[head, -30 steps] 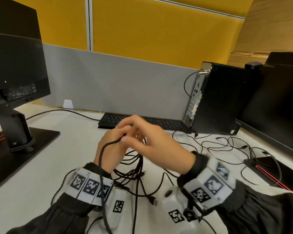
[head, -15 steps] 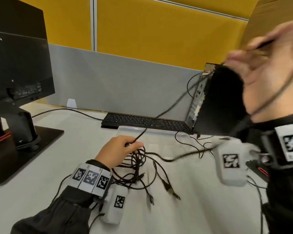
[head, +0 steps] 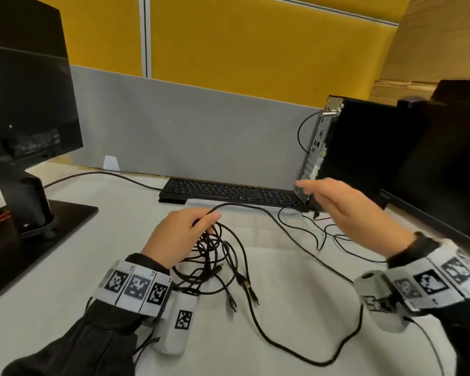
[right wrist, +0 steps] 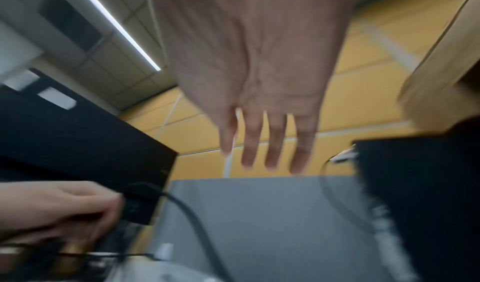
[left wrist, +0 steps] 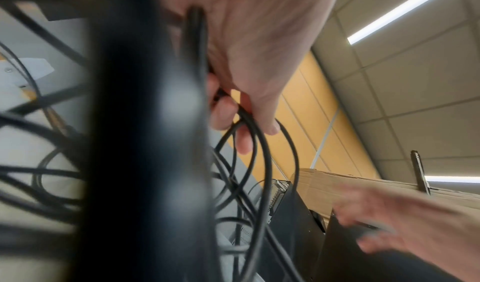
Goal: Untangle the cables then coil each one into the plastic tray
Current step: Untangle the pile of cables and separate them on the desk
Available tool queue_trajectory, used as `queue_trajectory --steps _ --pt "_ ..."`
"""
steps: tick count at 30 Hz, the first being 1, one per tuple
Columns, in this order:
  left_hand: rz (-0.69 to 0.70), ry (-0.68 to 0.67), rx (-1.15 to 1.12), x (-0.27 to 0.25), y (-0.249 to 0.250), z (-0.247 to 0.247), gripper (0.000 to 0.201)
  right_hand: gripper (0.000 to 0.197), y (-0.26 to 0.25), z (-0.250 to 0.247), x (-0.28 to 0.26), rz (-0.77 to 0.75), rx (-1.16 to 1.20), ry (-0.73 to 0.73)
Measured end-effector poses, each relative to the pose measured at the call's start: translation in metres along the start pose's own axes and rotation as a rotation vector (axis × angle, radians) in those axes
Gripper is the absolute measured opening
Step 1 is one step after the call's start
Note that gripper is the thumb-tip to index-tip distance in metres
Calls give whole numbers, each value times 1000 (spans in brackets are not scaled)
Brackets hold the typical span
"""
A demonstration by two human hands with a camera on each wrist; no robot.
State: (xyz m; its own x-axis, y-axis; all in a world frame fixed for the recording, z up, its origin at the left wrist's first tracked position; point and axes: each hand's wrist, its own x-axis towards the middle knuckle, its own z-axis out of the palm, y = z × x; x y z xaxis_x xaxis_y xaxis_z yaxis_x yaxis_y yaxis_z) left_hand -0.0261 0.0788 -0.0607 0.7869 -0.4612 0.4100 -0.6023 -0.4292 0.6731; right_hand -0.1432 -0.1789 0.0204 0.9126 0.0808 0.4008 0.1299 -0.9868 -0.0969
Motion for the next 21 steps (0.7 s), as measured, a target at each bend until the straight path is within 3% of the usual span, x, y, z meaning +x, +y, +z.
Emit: queue_trajectory --steps 1,4,5,7,9,11,16,18,21 --pt "21 -17 -9 -1 3 1 32 44 -20 8 4 -35 58 -11" --pt "84 -50 -47 -2 6 3 31 60 -67 43 21 -81 99 -334" --pt "105 -61 -65 -2 6 3 32 56 -77 53 27 -85 108 -410" --pt "127 -69 -113 -2 6 3 35 29 -87 59 39 -103 125 -412" --pt "116 -31 -154 -1 3 2 35 26 -82 53 47 -104 210 -346" --pt "87 2 -167 1 -2 0 33 30 -68 36 48 -57 379 -206" --pt "19 87 -125 6 -15 -2 29 34 -13 -13 27 195 717 427" --pt "21 125 -138 6 -14 -3 35 34 7 -24 13 287 854 603" --pt "22 163 -149 7 -10 -3 42 32 31 -32 -5 382 844 794"
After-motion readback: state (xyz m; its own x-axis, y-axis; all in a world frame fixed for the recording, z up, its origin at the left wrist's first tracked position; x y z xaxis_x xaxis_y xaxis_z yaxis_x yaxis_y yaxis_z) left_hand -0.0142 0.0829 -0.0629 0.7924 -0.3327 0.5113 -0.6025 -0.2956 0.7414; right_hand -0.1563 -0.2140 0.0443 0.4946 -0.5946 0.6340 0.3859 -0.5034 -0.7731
